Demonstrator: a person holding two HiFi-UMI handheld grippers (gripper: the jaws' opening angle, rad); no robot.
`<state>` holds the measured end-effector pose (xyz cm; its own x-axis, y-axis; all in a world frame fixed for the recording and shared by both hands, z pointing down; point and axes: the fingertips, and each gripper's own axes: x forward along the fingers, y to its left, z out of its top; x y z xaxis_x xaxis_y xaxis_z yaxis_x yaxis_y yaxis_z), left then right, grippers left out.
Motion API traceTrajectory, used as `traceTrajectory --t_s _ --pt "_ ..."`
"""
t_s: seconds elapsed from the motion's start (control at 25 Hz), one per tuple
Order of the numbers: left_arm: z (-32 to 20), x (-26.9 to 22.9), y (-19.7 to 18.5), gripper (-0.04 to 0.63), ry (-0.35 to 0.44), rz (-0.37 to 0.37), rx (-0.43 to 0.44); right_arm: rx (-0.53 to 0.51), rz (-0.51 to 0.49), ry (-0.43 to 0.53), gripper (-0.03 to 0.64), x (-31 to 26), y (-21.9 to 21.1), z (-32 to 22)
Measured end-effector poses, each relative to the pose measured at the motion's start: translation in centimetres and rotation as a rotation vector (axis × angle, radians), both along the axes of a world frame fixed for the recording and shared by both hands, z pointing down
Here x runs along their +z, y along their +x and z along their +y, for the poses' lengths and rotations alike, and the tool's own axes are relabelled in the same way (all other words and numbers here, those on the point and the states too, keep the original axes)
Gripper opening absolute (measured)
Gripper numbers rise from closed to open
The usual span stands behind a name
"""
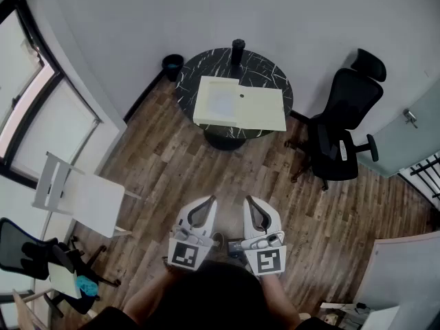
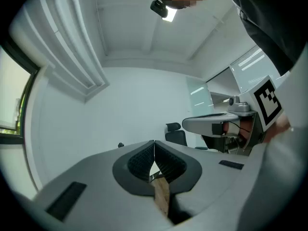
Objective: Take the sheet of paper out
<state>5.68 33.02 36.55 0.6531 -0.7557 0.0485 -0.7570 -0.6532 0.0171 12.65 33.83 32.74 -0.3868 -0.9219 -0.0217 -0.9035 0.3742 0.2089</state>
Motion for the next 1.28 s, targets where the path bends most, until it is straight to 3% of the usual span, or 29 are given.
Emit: traceTrajectory --t_s 0.24,0.44,0.76,1.04,1.28 --pt "-1.0 0.7 3.1 0.002 0.009 -0.017 -0.003 -0.076 0.056 0.098 -0.003 -0.4 0.5 -0.4" --pt "-1.8 0.8 5.1 0.003 0.019 -0.032 -0.029 -0.028 0.007 -0.064 -0.003 2.5 3.1 -2.0" --pt "-3.3 0.7 6.3 0.002 0.014 -0.054 -0.045 -0.064 -0.004 -0.08 -0.002 3.0 4.5 -4.0" --pt "-5.8 2.4 5.5 0.002 -0.028 -0.039 -0.068 -0.022 0.049 -0.114 -0.002 4.9 7.0 -6.9" --pt "-9.2 2.0 5.5 0.002 -0.009 -0.038 -0.062 0.015 0.053 -0.119 -0.002 4.8 8.4 -9.3"
